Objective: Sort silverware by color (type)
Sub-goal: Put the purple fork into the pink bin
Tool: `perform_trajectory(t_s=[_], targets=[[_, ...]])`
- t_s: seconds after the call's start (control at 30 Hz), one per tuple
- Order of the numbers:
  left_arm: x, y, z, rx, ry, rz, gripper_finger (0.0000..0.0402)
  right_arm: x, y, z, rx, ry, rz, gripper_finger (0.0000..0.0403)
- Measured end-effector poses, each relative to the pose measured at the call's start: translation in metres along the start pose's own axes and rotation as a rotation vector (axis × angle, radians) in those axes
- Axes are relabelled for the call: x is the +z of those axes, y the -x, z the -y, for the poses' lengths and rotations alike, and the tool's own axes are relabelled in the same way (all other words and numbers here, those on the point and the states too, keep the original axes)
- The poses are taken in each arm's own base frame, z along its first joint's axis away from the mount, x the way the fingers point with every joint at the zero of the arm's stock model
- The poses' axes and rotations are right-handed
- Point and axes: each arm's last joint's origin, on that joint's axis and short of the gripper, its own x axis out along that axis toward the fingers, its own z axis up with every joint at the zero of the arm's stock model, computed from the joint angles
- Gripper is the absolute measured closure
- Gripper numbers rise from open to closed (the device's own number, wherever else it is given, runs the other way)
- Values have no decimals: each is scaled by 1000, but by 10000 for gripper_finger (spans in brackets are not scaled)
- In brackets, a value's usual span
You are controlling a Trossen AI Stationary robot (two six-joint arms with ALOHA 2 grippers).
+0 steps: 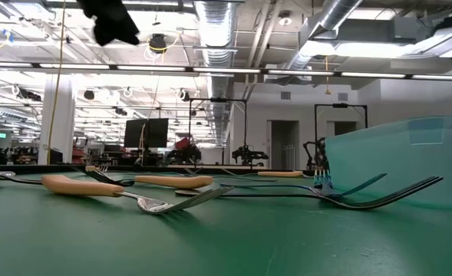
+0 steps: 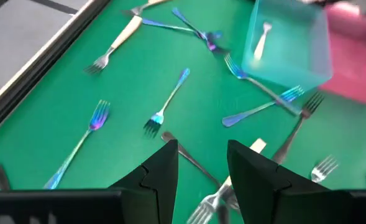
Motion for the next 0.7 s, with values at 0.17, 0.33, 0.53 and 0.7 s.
perform_trajectory(t_s=[0.17,0.33,0.53,0.7], targets=[[17,-45,2,4,-83,-9,280,-17,22,-16,43,-9,32,301],[25,-96,0,30,-156,-31,280,-25,28,-26,12,-14,73,301],[19,-153,-3,34,-224,-117,270,-29,28,-31,7,-11,71,301],[13,-186,-5,25,-268,-145,246,-30,28,-32,6,-20,70,301]])
